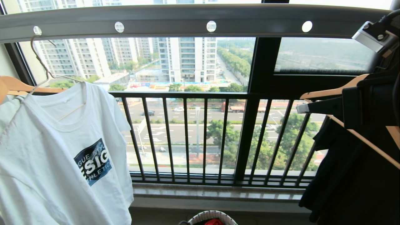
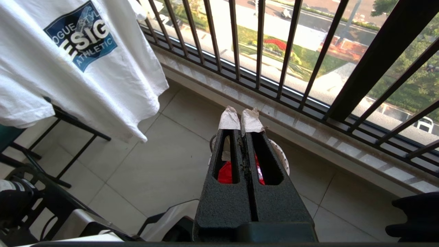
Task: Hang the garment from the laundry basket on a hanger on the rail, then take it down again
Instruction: Take the clothes off the clothes rack
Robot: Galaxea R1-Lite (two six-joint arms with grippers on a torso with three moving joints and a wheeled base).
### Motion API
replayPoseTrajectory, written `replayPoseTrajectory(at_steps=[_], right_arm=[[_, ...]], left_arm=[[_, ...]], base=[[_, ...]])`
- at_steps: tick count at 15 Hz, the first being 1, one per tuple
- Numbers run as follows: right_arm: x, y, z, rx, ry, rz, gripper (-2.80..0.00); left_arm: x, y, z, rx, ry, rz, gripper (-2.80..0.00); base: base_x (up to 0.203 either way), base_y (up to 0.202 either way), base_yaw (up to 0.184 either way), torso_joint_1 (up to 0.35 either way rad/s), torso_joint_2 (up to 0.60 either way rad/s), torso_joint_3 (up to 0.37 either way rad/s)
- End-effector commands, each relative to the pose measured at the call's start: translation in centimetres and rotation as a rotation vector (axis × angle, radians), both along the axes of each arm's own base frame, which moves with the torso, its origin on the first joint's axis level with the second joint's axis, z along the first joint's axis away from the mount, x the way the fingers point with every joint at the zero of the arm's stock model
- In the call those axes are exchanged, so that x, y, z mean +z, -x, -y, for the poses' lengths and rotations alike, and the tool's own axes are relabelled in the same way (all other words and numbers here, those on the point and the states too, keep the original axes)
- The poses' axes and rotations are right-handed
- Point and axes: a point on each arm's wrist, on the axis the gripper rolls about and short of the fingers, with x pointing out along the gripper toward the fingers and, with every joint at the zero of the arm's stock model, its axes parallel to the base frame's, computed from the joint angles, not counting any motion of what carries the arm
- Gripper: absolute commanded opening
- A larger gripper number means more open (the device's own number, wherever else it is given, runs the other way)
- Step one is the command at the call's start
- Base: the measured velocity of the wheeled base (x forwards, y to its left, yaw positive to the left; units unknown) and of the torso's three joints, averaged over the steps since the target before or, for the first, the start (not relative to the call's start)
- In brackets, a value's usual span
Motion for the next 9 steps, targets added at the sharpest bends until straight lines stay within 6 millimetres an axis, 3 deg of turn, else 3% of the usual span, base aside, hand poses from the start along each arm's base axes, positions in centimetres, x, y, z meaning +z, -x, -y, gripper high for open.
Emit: replayPoseTrajectory(at_steps=[1,5,9], right_arm=[[-0.1,-0.1,-0.1,0.002,0.003,-0.006,-2.80],[-0.4,-0.5,-0.2,0.000,0.010,-0.018,-2.80],[-0.4,-0.5,-0.2,0.002,0.009,-0.017,-2.80]], left_arm=[[0.4,2.0,0.2,-0.002,-0.009,0.095,-2.80],[0.2,2.9,0.3,0.008,-0.012,0.125,-2.80],[3.7,3.0,0.3,0.047,-0.036,0.209,-2.80]], base=[[0.000,0.000,0.000,0.000,0.00,0.000],[0.000,0.000,0.000,0.000,0.00,0.000],[0.000,0.000,0.000,0.000,0.00,0.000]])
